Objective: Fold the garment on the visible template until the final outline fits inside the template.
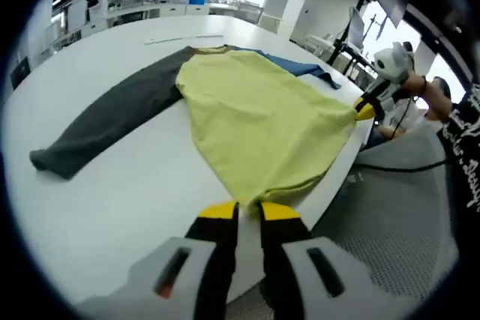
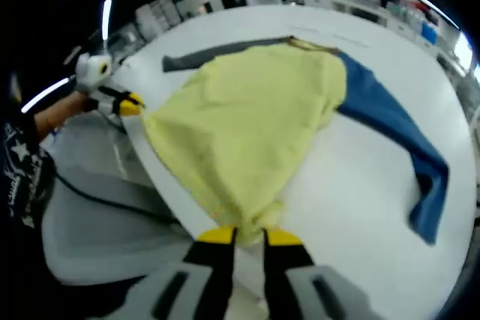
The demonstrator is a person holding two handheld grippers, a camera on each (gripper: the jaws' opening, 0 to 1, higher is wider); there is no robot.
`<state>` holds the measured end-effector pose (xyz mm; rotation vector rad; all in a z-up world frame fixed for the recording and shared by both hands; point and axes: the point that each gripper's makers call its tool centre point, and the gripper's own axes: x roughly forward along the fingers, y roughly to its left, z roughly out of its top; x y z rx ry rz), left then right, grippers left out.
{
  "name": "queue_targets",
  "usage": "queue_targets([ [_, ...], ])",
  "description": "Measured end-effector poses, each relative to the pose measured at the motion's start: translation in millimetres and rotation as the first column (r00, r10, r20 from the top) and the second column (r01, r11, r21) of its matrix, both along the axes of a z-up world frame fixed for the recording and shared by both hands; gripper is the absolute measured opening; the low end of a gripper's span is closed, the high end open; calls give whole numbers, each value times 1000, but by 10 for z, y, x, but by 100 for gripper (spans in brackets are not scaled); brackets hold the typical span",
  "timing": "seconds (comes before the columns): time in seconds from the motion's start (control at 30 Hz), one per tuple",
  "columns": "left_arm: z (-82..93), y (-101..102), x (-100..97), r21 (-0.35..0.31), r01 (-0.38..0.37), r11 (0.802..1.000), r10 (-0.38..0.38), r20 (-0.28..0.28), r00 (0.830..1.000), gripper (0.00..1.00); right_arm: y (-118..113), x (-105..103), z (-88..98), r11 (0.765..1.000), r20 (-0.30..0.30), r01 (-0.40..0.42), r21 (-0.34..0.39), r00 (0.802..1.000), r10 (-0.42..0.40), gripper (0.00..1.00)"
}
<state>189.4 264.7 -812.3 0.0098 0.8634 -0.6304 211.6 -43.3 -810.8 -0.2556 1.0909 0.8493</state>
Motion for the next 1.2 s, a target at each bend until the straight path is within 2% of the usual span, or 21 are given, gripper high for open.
queue_targets([
  [0.1, 111, 106, 46, -5, -35, 999, 35, 27, 999, 14, -50, 129, 136, 1000, 39, 12, 20, 999, -13, 9],
  [0.17, 178, 161, 95, -20, -62, 998, 63, 42, 997, 14, -91, 206, 158, 1000, 54, 10, 17, 998, -11, 8],
  [0.23, 226, 174, 138, -30, -84, 996, 85, 50, 995, 15, -122, 279, 123, 1000, 68, -15, -5, 998, 15, 8],
  [0.3, 223, 165, 159, -32, -94, 995, 96, 47, 994, 16, -91, 351, 88, 998, 99, -59, 3, 993, 58, 7],
  [0.37, 219, 103, 162, -36, -93, 995, 95, 49, 994, 17, -94, 412, 16, 999, 84, -52, 13, 995, 50, 6],
  [0.47, 155, 40, 157, -42, -105, 994, 106, 32, 994, 18, -56, 473, -96, 995, 103, -98, 20, 990, 96, 7],
  [0.53, 99, 33, 141, -38, -123, 992, 124, 16, 992, 17, -19, 446, -162, 990, 91, -138, 20, 987, 136, 10],
  [0.7, 46, -54, 75, -30, -120, 992, 120, 8, 993, 17, 30, 337, -287, 957, 88, -288, -38, 953, 290, 12],
  [0.9, -55, -128, 11, 17, -83, 996, 83, -2, 997, 17, 57, 374, -325, 944, 103, -327, -46, 938, 330, 13],
  [0.97, -74, -161, -2, 40, -67, 997, 67, -5, 998, 18, 71, 371, -331, 927, 108, -372, -55, 920, 376, 13],
  [1.0, -82, -171, -13, 56, -56, 997, 56, -6, 998, 18, 99, 370, -324, 911, 125, -410, -53, 902, 413, 13],
  [1.07, -136, -126, -34, 94, -27, 995, 28, -12, 1000, 18, 103, 352, -338, 899, 111, -434, -57, 892, 438, 12],
  [1.13, -181, -128, -45, 89, -27, 996, 29, -20, 999, 19, 108, 339, -372, 873, 101, -484, -67, 867, 488, 10],
  [1.2, -232, -109, -54, 87, -29, 996, 32, -32, 999, 19, 139, 365, -362, 869, 103, -492, -59, 863, 495, 9],
])
